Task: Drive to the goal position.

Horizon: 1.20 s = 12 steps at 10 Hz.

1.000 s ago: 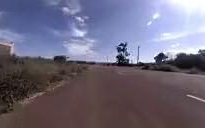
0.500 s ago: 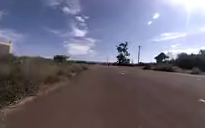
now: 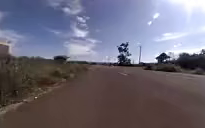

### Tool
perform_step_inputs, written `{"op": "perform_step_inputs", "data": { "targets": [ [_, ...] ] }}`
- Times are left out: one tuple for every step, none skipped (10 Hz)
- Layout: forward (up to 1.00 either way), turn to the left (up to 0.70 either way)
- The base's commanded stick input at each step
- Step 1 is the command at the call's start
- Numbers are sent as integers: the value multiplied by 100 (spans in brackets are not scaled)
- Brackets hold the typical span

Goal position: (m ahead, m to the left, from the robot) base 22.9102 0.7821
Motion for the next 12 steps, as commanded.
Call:
{"op": "perform_step_inputs", "data": {
  "targets": [
    [100,0],
    [100,0],
    [100,0],
    [100,0],
    [100,0],
    [100,0],
    [100,0],
    [100,0],
    [100,0],
    [100,0],
    [100,0],
    [100,0]
  ]
}}
